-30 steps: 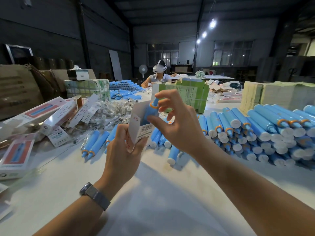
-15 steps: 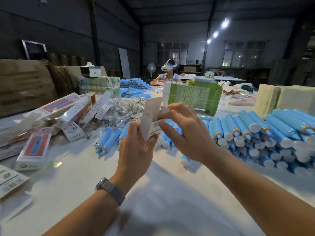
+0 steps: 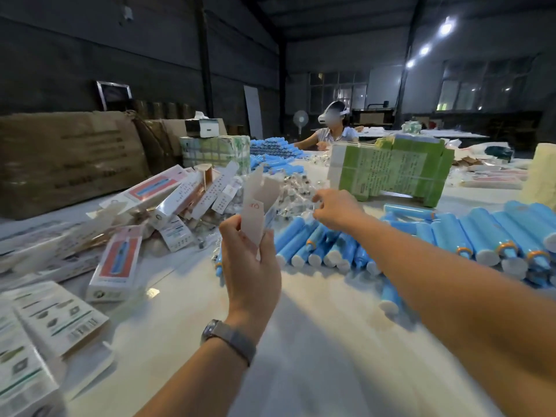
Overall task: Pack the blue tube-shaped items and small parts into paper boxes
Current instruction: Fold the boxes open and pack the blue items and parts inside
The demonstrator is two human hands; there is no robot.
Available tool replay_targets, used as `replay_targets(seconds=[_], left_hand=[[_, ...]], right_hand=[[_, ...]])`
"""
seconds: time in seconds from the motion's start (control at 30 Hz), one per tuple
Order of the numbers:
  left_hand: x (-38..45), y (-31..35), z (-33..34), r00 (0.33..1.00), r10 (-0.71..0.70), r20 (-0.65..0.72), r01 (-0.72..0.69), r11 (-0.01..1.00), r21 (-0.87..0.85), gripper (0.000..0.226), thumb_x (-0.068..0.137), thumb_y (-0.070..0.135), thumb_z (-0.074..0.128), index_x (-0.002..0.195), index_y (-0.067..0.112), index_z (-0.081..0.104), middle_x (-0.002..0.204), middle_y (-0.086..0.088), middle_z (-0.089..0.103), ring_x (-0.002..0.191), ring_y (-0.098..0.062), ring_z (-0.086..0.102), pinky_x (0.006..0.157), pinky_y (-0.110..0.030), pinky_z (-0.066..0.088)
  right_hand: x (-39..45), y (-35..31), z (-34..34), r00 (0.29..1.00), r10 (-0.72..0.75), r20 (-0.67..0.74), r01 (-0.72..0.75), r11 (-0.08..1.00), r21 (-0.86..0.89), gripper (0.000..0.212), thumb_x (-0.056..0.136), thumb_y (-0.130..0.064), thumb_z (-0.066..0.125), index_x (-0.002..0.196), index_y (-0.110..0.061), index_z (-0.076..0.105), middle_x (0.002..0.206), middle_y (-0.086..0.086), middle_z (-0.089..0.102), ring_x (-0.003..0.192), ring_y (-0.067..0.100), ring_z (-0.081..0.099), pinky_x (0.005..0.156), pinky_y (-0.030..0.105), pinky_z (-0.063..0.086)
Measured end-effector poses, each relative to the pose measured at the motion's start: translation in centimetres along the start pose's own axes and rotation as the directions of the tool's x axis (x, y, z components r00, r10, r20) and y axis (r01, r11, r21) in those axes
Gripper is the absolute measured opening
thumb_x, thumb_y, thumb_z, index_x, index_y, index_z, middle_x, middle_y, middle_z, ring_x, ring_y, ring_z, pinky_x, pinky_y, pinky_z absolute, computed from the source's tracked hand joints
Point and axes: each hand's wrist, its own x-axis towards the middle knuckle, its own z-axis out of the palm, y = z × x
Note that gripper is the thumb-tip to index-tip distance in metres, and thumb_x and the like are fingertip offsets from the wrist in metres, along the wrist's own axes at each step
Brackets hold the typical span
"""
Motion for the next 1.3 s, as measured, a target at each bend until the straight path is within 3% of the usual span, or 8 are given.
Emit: replay_targets(seconds=[0.23, 0.37, 0.57, 0.7, 0.83, 0.93, 1.17, 1.3], left_hand=[[0.2, -0.6, -0.1, 0.999, 0.033, -0.018, -0.033, 0.999, -0.004, 0.031, 0.096, 0.012, 0.062, 0.102, 0.026, 0.035, 0.096, 0.000, 0.055, 0.088, -0.024, 0.055, 0.074, -0.039, 0.046], [0.5, -0.6, -0.3, 0.999, 0.007, -0.040, -0.008, 1.000, -0.016, 0.034, 0.097, 0.014, 0.061, 0.099, 0.034, 0.033, 0.101, 0.004, 0.057, 0.095, -0.026, 0.057, 0.081, -0.054, 0.051], [0.3, -0.8, -0.3, 0.999, 0.047, -0.006, -0.047, 0.999, -0.005, 0.035, 0.096, 0.009, 0.061, 0.100, 0.033, 0.035, 0.100, 0.017, 0.052, 0.096, -0.020, 0.055, 0.082, -0.047, 0.052], [0.1, -1.0, -0.1, 0.997, 0.075, 0.013, -0.075, 0.997, -0.002, 0.031, 0.095, 0.010, 0.063, 0.102, 0.023, 0.036, 0.092, 0.009, 0.050, 0.084, -0.023, 0.051, 0.070, -0.030, 0.044], [-0.2, -0.8, 0.1, 0.998, 0.053, 0.046, -0.053, 0.999, -0.001, 0.032, 0.094, 0.011, 0.065, 0.103, 0.024, 0.036, 0.090, 0.010, 0.049, 0.079, -0.018, 0.049, 0.064, -0.026, 0.041], [-0.4, -0.3, 0.3, 0.997, 0.041, 0.065, -0.038, 0.998, -0.048, 0.032, 0.094, 0.009, 0.065, 0.101, 0.019, 0.035, 0.087, 0.007, 0.050, 0.079, -0.023, 0.051, 0.065, -0.035, 0.043], [-1.9, 1.6, 1.1, 0.982, 0.095, 0.162, -0.075, 0.989, -0.125, 0.042, 0.090, 0.003, 0.068, 0.093, 0.030, 0.036, 0.082, 0.025, 0.055, 0.070, 0.002, 0.051, 0.063, -0.013, 0.040], [-2.8, 2.7, 1.4, 0.973, 0.154, 0.172, -0.130, 0.981, -0.141, 0.034, 0.085, 0.018, 0.067, 0.090, 0.035, 0.037, 0.084, 0.035, 0.052, 0.078, 0.003, 0.053, 0.070, -0.020, 0.049]], right_hand=[[5.4, -1.0, 2.8, 0.992, 0.116, 0.051, -0.106, 0.981, -0.164, 0.028, 0.091, -0.024, 0.050, 0.117, -0.016, 0.060, 0.121, 0.012, 0.061, 0.101, 0.031, 0.057, 0.084, 0.035, 0.049], [6.7, -1.0, 3.9, 0.986, 0.166, -0.019, -0.168, 0.980, -0.105, 0.015, 0.090, -0.024, 0.058, 0.100, -0.014, 0.056, 0.111, 0.013, 0.062, 0.096, 0.032, 0.059, 0.079, 0.037, 0.051], [6.2, -1.2, 3.5, 0.969, 0.176, -0.175, -0.166, 0.984, 0.071, 0.014, 0.092, -0.025, 0.052, 0.092, -0.015, 0.061, 0.093, 0.008, 0.060, 0.086, 0.030, 0.059, 0.071, 0.034, 0.048], [3.6, -2.2, 1.0, 0.942, 0.120, -0.314, -0.021, 0.954, 0.300, 0.032, 0.095, -0.024, 0.053, 0.065, -0.012, 0.059, 0.060, 0.001, 0.056, 0.057, 0.018, 0.054, 0.050, 0.022, 0.034], [-2.3, -3.2, -3.1, 0.912, -0.012, -0.409, 0.200, 0.885, 0.421, 0.006, 0.082, -0.019, 0.072, 0.079, -0.020, 0.067, 0.066, -0.013, 0.059, 0.061, 0.002, 0.056, 0.060, 0.017, 0.048], [-7.6, -3.1, -6.0, 0.861, -0.072, -0.504, 0.346, 0.809, 0.475, 0.012, 0.081, -0.012, 0.074, 0.090, -0.019, 0.071, 0.069, -0.015, 0.062, 0.058, -0.006, 0.056, 0.061, 0.013, 0.046], [-17.9, -2.8, -11.1, 0.776, -0.051, -0.629, 0.559, 0.516, 0.649, 0.016, 0.091, -0.014, 0.067, 0.087, -0.028, 0.072, 0.070, -0.003, 0.060, 0.062, 0.026, 0.043, 0.051, 0.044, 0.038], [-20.6, -2.6, -11.7, 0.729, -0.132, -0.671, 0.622, 0.536, 0.571, 0.016, 0.086, -0.015, 0.068, 0.093, -0.030, 0.071, 0.073, -0.008, 0.065, 0.062, 0.016, 0.056, 0.060, 0.028, 0.048]])
